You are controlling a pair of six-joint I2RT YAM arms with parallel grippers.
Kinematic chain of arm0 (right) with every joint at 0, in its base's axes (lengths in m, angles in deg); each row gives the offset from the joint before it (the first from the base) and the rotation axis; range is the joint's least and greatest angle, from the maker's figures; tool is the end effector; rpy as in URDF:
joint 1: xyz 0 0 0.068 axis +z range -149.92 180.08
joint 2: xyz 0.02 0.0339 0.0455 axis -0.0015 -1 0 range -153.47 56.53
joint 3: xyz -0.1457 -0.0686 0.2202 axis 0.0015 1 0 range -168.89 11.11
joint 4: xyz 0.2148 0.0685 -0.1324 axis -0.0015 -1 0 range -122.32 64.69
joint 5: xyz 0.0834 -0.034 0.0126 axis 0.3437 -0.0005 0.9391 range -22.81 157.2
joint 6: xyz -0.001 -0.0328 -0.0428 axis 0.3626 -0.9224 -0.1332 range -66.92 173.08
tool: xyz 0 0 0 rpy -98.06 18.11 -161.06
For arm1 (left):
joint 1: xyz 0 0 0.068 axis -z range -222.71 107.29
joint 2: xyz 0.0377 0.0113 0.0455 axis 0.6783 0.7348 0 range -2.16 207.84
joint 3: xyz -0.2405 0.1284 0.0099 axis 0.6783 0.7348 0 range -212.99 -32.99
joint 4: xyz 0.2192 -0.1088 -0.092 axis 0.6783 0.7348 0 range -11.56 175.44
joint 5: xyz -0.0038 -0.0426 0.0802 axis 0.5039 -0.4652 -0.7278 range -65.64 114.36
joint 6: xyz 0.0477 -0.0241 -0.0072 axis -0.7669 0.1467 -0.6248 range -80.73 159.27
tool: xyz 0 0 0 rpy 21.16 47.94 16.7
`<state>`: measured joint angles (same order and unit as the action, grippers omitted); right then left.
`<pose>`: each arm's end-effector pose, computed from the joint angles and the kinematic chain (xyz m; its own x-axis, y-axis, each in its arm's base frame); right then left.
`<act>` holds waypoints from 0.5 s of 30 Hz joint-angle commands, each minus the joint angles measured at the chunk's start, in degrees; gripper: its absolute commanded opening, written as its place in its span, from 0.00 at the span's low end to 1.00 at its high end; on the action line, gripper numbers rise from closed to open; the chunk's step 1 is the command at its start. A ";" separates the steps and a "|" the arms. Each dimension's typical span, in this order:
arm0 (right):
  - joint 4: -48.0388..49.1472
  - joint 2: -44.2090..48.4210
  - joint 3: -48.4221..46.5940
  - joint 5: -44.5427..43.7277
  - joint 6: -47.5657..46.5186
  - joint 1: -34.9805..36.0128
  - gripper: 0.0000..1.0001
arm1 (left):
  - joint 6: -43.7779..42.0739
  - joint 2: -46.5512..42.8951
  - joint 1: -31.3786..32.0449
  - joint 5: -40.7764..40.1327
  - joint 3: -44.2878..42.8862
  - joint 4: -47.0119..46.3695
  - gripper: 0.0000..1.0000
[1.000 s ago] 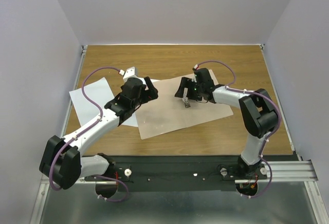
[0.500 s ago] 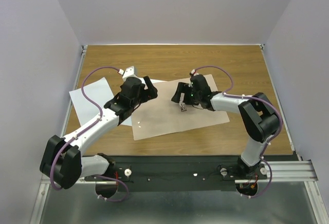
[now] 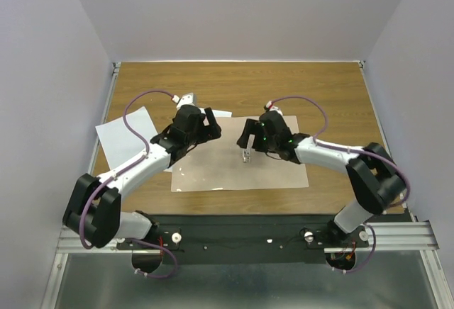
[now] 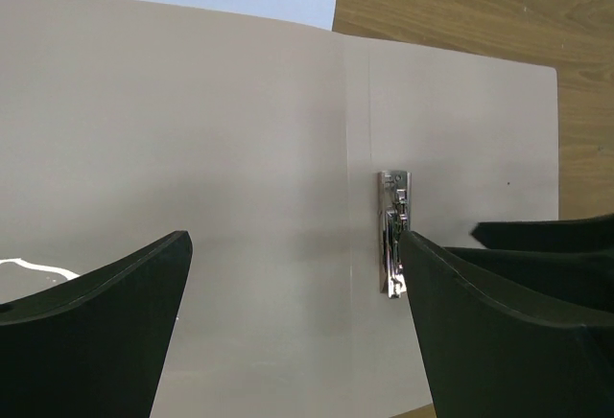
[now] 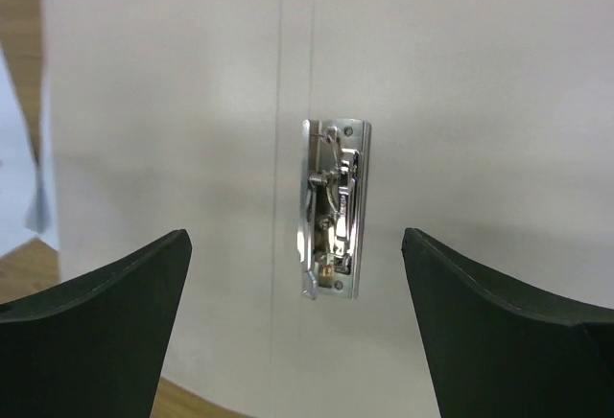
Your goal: Put the files into the folder
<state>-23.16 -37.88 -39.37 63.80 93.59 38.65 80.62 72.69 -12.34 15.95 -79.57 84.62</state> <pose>0.2671 0.2104 0.1769 -0.7778 0.2092 -0.5926 -0.1085 0.8841 0.4545 0.2487 -0.1398 0.2433 -0.6280 -0.3894 -0.6737 -0.0249 0.8754 -0.4828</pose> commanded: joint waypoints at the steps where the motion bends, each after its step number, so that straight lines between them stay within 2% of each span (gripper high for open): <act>1: -7.24 13.71 0.46 -17.12 1.76 -0.33 1.00 | -3.28 4.77 0.39 5.76 -3.94 0.77 0.98; 6: -17.34 23.55 2.49 -25.16 4.39 -5.51 1.00 | -4.60 12.40 3.28 6.21 -9.20 3.22 0.98; 10: -18.94 27.51 5.47 -27.36 5.72 -8.42 1.00 | -4.87 18.92 5.66 3.05 -15.10 7.00 0.98; 13: -19.82 29.01 7.67 -26.40 5.81 -8.68 1.00 | -5.31 23.58 7.51 2.34 -19.58 9.29 0.92; 15: -22.01 29.28 8.38 -26.66 5.54 -8.77 1.00 | -5.31 26.30 7.95 2.25 -22.13 11.22 0.82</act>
<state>-38.70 -10.10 -33.22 40.56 97.96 29.97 76.59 94.31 -5.70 19.73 -96.45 90.54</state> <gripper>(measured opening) 0.998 0.915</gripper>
